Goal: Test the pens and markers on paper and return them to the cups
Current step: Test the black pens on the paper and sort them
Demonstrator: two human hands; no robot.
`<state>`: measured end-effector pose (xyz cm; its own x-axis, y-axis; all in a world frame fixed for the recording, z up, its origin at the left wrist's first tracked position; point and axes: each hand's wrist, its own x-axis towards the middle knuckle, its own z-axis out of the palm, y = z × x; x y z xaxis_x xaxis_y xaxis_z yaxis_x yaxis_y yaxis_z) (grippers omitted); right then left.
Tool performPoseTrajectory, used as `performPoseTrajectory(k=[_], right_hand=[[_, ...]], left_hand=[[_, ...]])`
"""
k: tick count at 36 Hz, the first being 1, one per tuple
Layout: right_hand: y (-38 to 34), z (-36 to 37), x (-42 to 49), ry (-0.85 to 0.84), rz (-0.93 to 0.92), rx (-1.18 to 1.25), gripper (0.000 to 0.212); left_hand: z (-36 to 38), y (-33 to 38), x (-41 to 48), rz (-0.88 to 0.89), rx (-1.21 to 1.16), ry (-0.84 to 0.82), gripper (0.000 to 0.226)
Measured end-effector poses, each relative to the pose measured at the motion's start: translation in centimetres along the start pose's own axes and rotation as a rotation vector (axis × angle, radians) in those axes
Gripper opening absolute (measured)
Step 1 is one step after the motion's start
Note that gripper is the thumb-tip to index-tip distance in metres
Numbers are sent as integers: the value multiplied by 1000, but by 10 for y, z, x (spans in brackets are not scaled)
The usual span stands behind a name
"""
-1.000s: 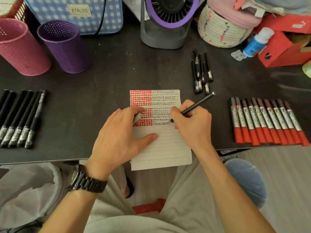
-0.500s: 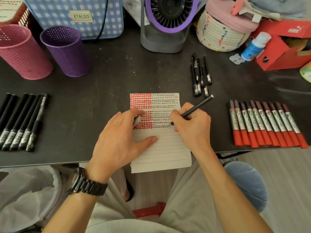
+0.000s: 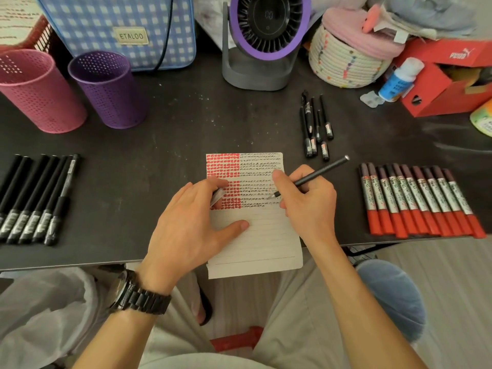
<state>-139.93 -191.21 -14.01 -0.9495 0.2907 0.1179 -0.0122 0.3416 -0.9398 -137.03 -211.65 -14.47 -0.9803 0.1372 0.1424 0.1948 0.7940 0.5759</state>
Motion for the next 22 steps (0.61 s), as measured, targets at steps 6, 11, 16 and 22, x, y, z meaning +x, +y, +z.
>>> performPoseTrajectory(k=[6,11,16,22], right_hand=[[-2,-7,-3,68,-20,177,28],[-7,-17,-5,-127,-17,407,26],[-5,-24,-10,-258,31,527,24],[6,-25,-15,-206,27,439,43]], left_hand=[[2,-1,-1,31,4,-11,67],[0,-1,-3,94,-96,31,43],[-4,-1,-5,125,-122,70,29],[0,-4,-5,166,-68,149,27]])
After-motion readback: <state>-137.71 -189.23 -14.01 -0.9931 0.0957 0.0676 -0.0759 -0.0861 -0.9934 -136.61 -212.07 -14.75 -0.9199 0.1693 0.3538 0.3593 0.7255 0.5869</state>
